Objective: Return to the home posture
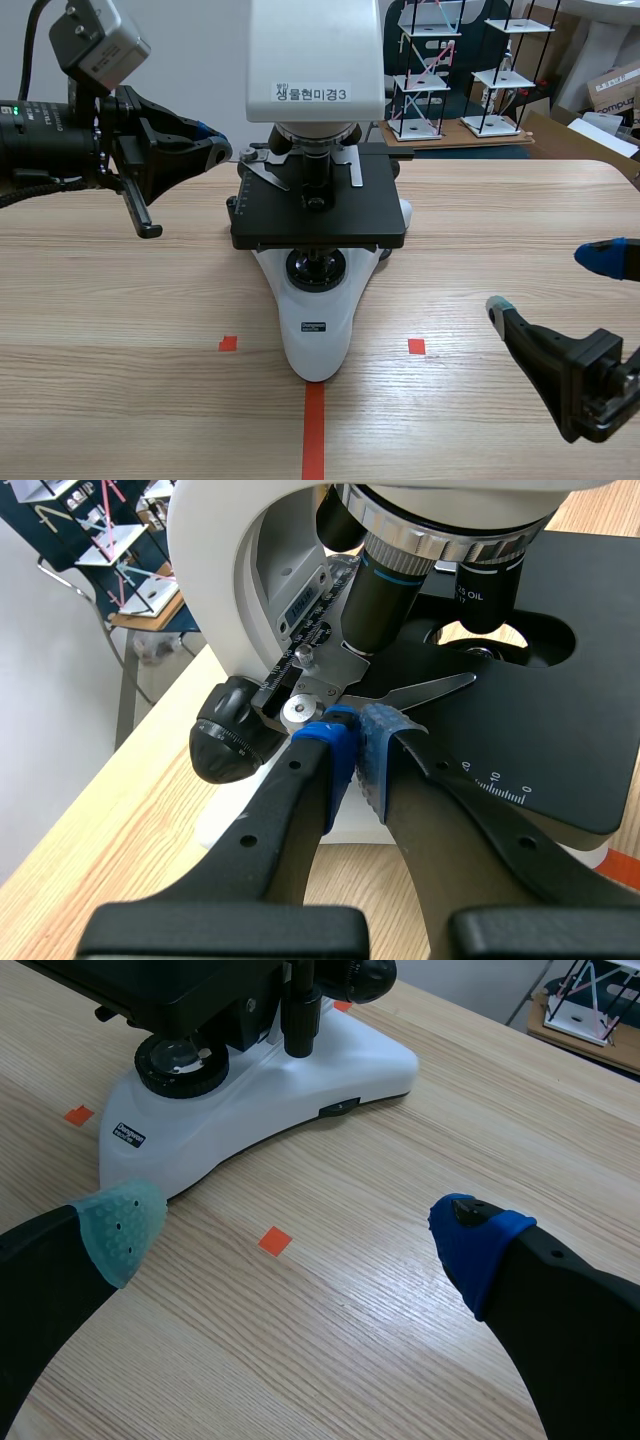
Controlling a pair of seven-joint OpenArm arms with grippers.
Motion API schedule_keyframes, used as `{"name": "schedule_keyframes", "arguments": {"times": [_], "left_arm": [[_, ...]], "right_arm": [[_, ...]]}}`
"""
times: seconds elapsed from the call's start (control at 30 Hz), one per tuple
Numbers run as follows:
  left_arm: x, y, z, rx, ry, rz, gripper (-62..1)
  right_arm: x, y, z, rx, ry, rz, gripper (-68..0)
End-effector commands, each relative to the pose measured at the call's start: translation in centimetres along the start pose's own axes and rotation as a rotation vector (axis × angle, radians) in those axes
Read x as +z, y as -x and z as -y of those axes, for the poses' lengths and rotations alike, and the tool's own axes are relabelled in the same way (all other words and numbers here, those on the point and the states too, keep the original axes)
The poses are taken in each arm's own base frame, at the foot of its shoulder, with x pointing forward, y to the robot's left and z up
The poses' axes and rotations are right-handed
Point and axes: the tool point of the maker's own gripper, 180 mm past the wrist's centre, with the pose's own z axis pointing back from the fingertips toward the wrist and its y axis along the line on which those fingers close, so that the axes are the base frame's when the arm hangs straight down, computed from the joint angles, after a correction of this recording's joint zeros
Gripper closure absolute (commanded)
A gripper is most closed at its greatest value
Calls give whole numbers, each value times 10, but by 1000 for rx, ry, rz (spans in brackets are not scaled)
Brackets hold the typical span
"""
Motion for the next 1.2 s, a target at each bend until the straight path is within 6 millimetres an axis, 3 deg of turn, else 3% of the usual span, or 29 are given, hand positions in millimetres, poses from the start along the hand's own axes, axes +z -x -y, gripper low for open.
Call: {"name": "schedule_keyframes", "arguments": {"times": [0.0, 0.33, 0.67, 0.73, 0.87, 0.97, 1.1, 1.17], "left_arm": [[0, -7, -1, 4, -6, 27, -17], [10, -1, 5, 84, -26, 73, -17], [70, 8, -3, 139, -176, 130, -18], [82, 10, 4, 146, -191, 137, -67], [103, 10, 23, 161, -205, 180, -242], [120, 8, 34, 205, -238, 236, -328], [146, 10, 43, 240, -321, 297, -520], [157, 10, 48, 237, -357, 319, -567]], "right_arm": [[-1, -8, 4, 8, 12, 26, -578], [-1, -8, 4, 8, 12, 27, -578], [-1, -8, 4, 8, 12, 27, -578], [-1, -8, 4, 8, 12, 27, -578], [-1, -7, 4, 8, 12, 26, -578], [-1, -8, 4, 8, 12, 27, -578], [-1, -8, 4, 8, 12, 27, -578], [-1, -8, 4, 8, 12, 27, -578]]}}
